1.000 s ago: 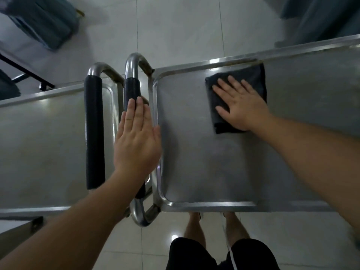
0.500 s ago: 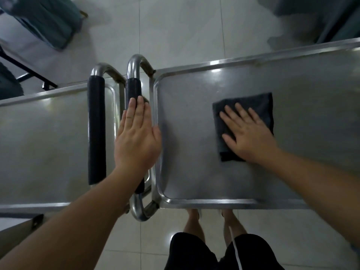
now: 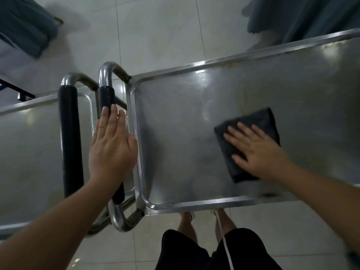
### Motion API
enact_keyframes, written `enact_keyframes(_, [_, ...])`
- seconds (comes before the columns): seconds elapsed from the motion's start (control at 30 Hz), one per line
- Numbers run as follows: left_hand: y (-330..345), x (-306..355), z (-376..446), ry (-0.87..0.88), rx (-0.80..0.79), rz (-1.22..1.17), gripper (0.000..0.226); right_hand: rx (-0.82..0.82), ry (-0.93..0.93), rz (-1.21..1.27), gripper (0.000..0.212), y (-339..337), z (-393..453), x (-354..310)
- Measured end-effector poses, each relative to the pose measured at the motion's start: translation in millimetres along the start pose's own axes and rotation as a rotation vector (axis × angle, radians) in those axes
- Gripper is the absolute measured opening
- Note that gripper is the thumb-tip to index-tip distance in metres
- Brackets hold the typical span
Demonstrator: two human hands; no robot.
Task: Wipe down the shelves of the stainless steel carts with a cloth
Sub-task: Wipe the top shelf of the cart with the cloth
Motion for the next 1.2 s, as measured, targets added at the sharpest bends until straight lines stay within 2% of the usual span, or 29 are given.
enact_keyframes(0.23, [0.9,-1.1,0.5,-0.014,0.018,0.014,0.067,-0.015,0.110,-0.002,0.075,-49.9,157.2,65.2])
enact_keyframes(0.4, [1.3,-2.9,0.7,-0.031,0.014,0.021,0.068,0.003,0.122,0.006,0.075,-58.3,192.9,68.8])
enact_keyframes(0.6, [0.2,-1.7,1.1,-0.044,0.010,-0.003,0.067,-0.027,0.164,0.032,0.075,-48.0,133.3,48.1])
enact_keyframes(0.93, [-4.9,5.3,-1.1,-0.041,-0.008,-0.018,0.067,-0.080,0.091,-0.015,0.070,28.5,-109.1,8.3])
enact_keyframes(1.07, [-1.2,3.0,-1.4,-0.018,-0.004,-0.001,0.066,-0.094,0.055,-0.023,0.075,29.8,-108.5,16.4])
enact_keyframes(1.2, [2.2,-0.9,-1.3,-0.025,-0.007,0.006,0.066,-0.045,0.017,-0.024,0.075,11.8,-49.3,36.0])
Point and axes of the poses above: each hand's wrist, its own z-axis towards the middle knuckle, its own y-axis out of the palm, x = y × z, the point moved 4 cm from there along z, towards the middle knuckle, and after that the axes turned 8 degrees about y, right-handed, at the moved point
